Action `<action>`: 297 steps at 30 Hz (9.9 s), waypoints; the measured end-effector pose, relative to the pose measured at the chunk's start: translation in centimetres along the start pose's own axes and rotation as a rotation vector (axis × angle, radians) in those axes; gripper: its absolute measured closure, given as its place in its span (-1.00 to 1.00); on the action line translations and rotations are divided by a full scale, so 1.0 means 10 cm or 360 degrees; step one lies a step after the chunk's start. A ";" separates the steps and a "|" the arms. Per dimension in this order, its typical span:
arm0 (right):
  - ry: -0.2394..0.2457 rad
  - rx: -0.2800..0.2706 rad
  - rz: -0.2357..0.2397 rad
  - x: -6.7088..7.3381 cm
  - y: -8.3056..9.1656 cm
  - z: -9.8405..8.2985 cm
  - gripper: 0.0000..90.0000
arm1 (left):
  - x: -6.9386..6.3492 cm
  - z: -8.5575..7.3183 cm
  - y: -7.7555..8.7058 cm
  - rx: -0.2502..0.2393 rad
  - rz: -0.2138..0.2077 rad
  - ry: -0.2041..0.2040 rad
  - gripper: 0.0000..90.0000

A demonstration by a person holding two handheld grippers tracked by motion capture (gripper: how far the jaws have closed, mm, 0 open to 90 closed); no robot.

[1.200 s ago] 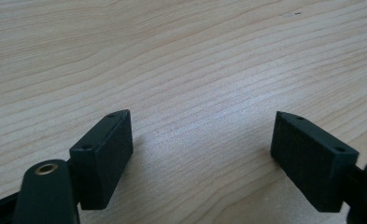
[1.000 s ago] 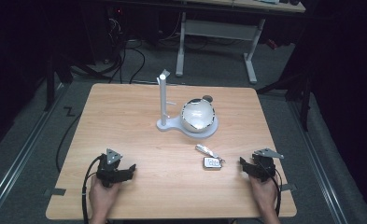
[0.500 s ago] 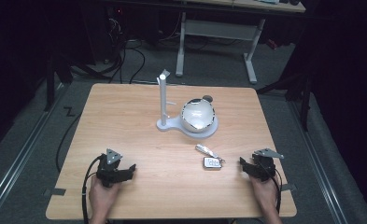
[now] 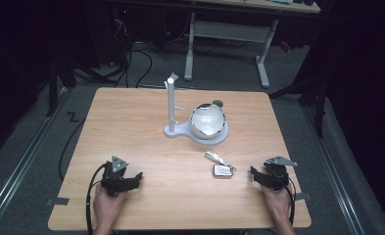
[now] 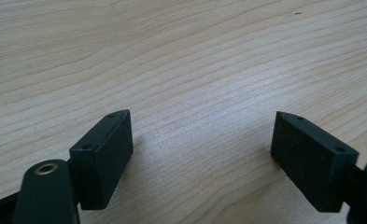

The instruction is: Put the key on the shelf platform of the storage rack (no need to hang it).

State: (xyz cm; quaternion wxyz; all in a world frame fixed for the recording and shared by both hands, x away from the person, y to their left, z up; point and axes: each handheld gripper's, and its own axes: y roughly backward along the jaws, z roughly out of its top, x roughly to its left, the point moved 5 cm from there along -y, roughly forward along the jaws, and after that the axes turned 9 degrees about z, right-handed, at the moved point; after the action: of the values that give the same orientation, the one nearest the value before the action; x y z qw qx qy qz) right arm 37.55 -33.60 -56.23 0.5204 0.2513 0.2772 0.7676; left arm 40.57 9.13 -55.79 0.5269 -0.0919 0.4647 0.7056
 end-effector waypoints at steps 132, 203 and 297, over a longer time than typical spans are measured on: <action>0.0474 -0.0200 0.0610 0.90 0.16 0.55 0.74 | 0.00 0.00 0.00 -0.0002 0.0003 0.0005 -0.53; 0.0472 -0.0211 0.0634 0.87 0.15 1.59 0.74 | 0.00 0.00 0.00 0.0000 0.0004 0.0007 -0.53; 0.0160 -0.0151 0.0511 0.52 -0.36 1.63 0.34 | 0.00 0.01 -0.01 -0.0011 -0.0001 -0.0010 -0.52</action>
State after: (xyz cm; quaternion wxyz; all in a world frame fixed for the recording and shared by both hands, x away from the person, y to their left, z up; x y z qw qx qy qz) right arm 49.20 -24.95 -46.49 0.3878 0.2288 0.2226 0.8647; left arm 40.66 9.22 -55.82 0.5282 -0.0918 0.4606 0.7074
